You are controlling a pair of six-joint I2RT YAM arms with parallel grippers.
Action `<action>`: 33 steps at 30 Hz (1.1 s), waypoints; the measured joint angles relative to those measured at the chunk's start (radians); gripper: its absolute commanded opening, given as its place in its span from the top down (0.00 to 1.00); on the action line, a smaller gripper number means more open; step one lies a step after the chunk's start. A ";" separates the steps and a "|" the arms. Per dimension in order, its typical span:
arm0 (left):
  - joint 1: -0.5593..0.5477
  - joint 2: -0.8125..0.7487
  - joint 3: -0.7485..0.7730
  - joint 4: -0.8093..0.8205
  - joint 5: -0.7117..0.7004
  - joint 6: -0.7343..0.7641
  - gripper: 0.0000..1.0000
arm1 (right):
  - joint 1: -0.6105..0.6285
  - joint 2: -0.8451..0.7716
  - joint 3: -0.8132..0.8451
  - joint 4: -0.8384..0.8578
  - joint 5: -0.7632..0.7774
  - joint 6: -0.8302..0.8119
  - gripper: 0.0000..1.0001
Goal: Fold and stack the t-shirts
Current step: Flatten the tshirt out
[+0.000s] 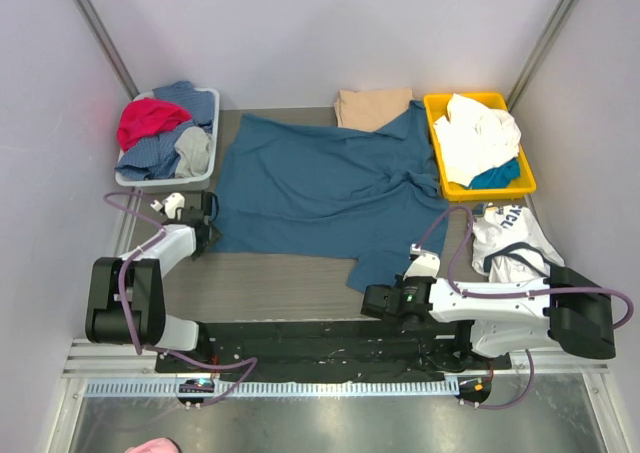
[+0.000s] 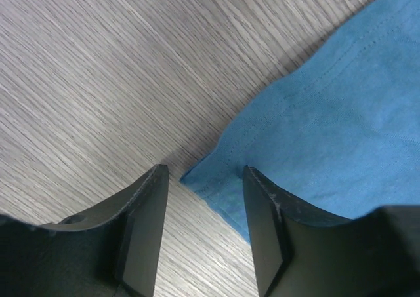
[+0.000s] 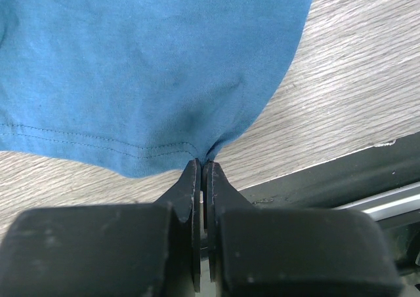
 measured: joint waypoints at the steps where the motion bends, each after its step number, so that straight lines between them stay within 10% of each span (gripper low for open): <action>1: 0.002 0.001 0.000 0.002 0.000 -0.002 0.50 | -0.001 0.000 0.000 0.000 0.000 0.000 0.99; 18: 0.034 0.012 0.000 0.042 0.019 -0.028 1.00 | -0.008 -0.026 -0.006 -0.009 0.000 -0.003 0.99; 33: 0.035 -0.039 -0.009 0.039 0.106 -0.029 1.00 | -0.011 -0.087 0.039 -0.103 0.080 0.005 0.99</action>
